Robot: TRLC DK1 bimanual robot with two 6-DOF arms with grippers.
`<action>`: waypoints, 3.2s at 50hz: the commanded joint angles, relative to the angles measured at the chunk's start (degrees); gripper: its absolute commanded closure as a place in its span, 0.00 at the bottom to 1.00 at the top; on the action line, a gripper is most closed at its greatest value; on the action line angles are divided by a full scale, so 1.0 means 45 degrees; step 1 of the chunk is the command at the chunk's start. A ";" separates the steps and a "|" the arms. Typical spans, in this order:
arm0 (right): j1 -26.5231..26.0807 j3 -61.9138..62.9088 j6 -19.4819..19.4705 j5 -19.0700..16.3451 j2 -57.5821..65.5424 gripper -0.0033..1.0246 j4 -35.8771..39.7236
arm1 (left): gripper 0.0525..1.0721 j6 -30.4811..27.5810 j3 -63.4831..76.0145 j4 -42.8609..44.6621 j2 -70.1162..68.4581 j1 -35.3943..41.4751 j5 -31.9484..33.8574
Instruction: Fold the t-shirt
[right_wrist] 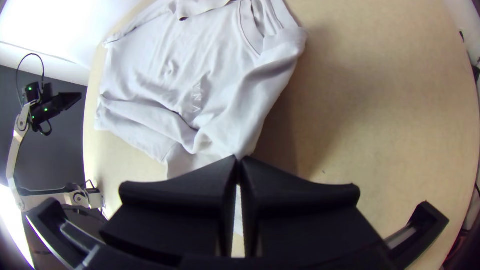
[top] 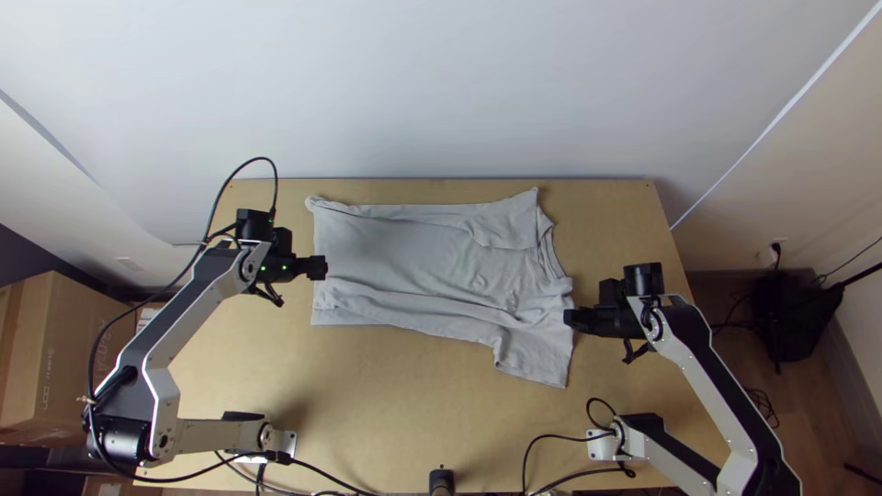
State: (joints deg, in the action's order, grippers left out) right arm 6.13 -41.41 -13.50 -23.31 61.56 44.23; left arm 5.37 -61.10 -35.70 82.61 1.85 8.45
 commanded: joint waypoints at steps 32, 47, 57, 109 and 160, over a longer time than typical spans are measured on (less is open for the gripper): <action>0.0610 0.0471 -0.0731 0.0063 0.0090 0.97 -0.0844 | 0.36 -0.2189 0.2387 -0.1128 -0.0525 -0.0547 0.0818; 0.0610 0.0706 -0.0751 0.0082 -0.0164 0.97 -0.0844 | 0.36 -0.2071 0.2367 -0.0523 0.0373 -0.0137 0.0701; 0.0532 0.0725 -0.0731 0.0082 -0.0262 0.97 -0.0844 | 0.44 -0.2071 0.2504 -0.0191 0.0842 0.0332 0.0564; 0.0220 -0.7908 -0.0887 0.1450 0.2980 0.97 0.0152 | 0.97 0.0331 -0.4957 -0.2535 -0.1775 -0.1465 -0.0041; 0.1704 -1.9568 -0.1024 0.2973 0.0851 0.97 0.0758 | 0.97 0.1112 -1.4410 -0.2046 -0.4588 -0.3516 -0.1076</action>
State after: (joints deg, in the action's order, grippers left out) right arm 13.28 -129.05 -15.33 -11.33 72.44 48.62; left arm 9.06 -124.09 -46.94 67.16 -12.40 4.89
